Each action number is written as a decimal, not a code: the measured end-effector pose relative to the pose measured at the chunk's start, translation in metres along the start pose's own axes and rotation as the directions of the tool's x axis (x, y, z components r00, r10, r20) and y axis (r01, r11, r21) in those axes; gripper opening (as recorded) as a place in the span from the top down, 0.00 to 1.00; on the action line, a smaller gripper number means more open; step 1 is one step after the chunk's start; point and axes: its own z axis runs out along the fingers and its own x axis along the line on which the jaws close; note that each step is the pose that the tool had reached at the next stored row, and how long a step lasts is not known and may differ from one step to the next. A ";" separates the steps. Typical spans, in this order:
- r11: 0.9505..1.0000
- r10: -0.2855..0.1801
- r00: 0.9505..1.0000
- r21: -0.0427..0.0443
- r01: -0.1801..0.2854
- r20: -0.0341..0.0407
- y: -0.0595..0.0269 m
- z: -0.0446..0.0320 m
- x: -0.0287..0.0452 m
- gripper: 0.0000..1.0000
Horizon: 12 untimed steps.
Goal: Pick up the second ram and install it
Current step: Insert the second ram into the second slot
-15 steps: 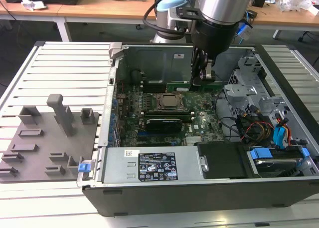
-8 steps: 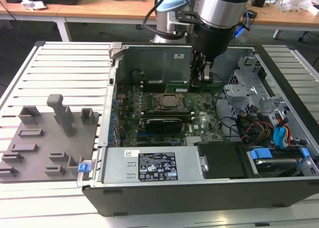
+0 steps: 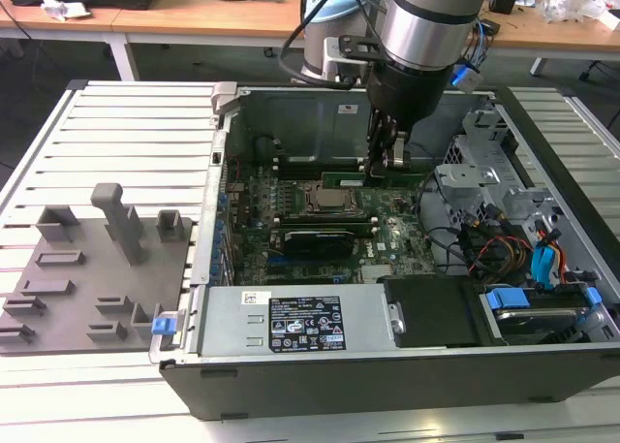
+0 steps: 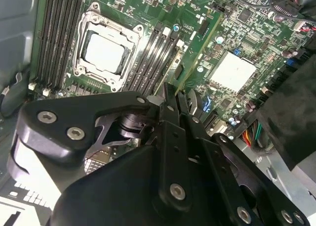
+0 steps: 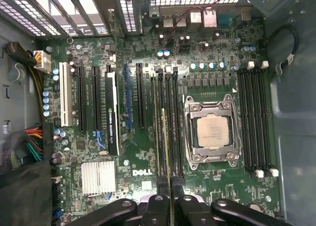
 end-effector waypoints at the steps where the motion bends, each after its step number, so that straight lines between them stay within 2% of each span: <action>1: 1.000 0.000 1.000 0.000 0.000 0.000 -0.0001 0.0009 0.0000 0.86; 4: 1.000 0.000 1.000 0.000 0.000 0.000 -0.0006 0.0086 0.0002 0.86; 12: 1.000 0.000 1.000 0.000 0.000 0.000 -0.0013 0.0189 0.0004 0.86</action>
